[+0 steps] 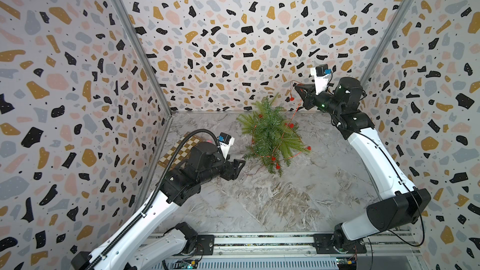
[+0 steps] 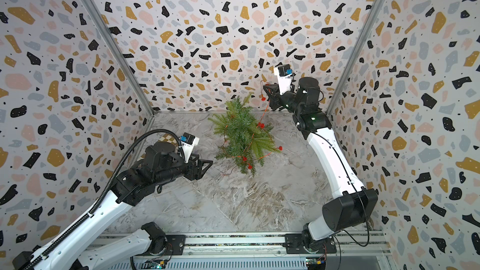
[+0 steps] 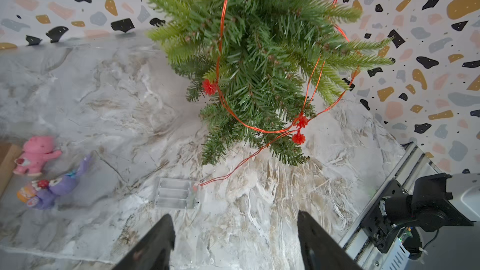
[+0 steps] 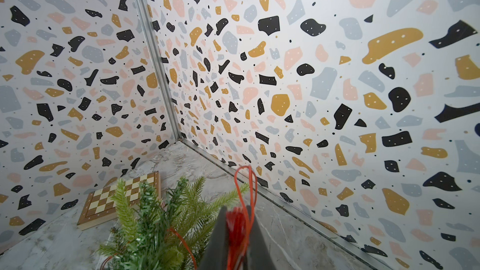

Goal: Remove string lights from the small christmas tree
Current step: Remove the light string from the Christmas tree.

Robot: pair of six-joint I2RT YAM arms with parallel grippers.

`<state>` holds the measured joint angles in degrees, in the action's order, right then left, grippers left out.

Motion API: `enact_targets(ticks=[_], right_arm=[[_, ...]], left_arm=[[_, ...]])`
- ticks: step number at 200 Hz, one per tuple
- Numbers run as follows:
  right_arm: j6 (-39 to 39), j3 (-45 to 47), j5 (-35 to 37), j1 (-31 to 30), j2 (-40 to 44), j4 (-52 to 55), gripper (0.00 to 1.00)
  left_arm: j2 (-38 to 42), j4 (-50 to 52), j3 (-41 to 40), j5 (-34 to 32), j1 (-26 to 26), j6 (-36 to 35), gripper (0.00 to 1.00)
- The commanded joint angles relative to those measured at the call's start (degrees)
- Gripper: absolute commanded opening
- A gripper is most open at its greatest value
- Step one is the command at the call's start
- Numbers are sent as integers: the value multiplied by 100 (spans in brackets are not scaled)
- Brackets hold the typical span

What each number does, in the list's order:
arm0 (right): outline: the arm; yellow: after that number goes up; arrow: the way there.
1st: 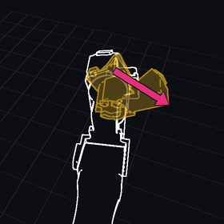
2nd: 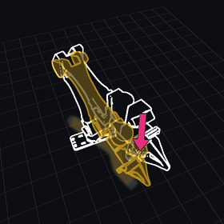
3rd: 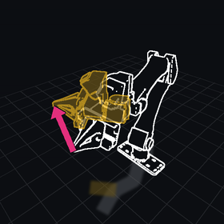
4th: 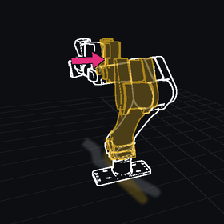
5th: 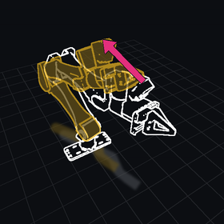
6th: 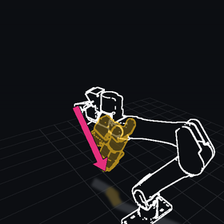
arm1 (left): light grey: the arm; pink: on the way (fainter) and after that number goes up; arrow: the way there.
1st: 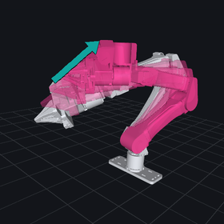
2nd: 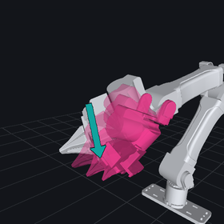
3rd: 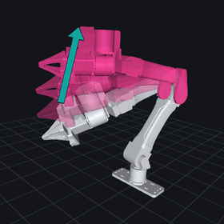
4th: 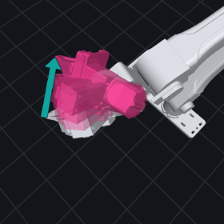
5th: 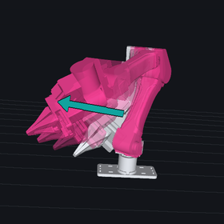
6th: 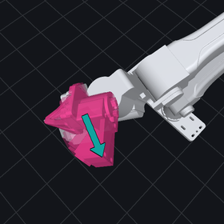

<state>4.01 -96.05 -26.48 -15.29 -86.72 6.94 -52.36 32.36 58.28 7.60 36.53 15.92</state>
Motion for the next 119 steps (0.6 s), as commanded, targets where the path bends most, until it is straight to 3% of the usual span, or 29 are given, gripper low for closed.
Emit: enact_targets(ticks=[1,119], right_arm=[[195,-20,267,-25,307,234,0],[275,255,977,-106,1017,893,0]], left_arm=[[79,-606,-18,227,-15,112,74],[-65,-779,139,166,-15,-26,89]])
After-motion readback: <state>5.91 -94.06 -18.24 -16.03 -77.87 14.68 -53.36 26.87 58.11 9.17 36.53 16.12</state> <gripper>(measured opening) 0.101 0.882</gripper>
